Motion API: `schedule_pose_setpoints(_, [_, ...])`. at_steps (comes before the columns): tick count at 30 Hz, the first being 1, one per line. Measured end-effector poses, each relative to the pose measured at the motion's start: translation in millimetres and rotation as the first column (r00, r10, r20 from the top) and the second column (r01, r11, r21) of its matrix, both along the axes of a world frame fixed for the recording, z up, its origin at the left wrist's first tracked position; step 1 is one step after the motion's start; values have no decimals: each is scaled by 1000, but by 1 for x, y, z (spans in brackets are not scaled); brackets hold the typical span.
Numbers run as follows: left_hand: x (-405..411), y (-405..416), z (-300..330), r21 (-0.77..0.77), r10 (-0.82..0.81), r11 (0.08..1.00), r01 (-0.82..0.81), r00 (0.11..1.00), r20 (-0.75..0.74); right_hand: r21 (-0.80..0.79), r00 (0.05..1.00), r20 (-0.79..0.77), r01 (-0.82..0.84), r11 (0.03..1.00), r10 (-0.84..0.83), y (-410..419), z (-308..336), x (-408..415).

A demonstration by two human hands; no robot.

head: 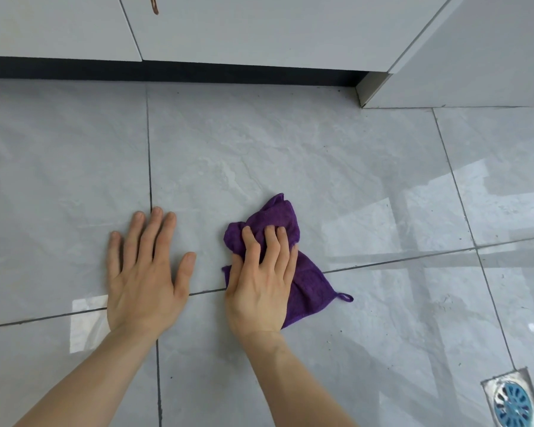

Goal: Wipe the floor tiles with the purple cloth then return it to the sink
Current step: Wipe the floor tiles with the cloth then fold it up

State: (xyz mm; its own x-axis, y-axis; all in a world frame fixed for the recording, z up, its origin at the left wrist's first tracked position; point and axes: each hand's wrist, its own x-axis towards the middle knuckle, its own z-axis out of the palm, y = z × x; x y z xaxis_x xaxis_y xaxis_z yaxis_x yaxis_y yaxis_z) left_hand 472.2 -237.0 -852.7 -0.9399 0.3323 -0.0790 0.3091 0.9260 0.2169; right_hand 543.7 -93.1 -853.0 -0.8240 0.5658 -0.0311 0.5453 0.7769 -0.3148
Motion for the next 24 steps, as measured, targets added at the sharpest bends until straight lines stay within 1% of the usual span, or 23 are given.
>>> schedule_pose_setpoints(3, [0, 0, -1, -4, 3, 1000, -3, 1000, -7, -68, 999, -48, -24, 997, 21, 2, 5, 0])
schedule_pose_setpoints(5, [0, 0, -3, -7, 3, 1000, -3, 1000, -9, -142, 994, -100, -65, 988, 51, 10, 12, 7])
schedule_pose_setpoints(6, [0, -1, -4, -9, -2, 1000, 2, 1000, -12, -148, 991, -107, -96, 984, 80, 16, 17, 11])
schedule_pose_setpoints(10, [3, 2, 2, -13, -29, 1000, 28, 998, -52, -6, 970, -60, -237, 971, 236, 39, 29, 23])
schedule_pose_setpoints(14, [22, 18, 5, 39, -34, 999, 36, 998, -44, 18, 931, -1, -365, 931, 365, 41, 23, 25])
schedule_pose_setpoints(16, [29, 22, -1, 15, -53, 998, 54, 998, -23, 30, 910, 36, -414, 910, 412, 40, 15, 28])
schedule_pose_setpoints(20, [30, 19, -7, -60, -79, 995, 78, 997, -11, 78, 918, 93, -392, 917, 384, 42, 8, 24])
schedule_pose_setpoints(24, [29, 20, -6, -64, -84, 994, 84, 996, -6, 91, 927, 88, -371, 924, 364, 47, 5, 15])
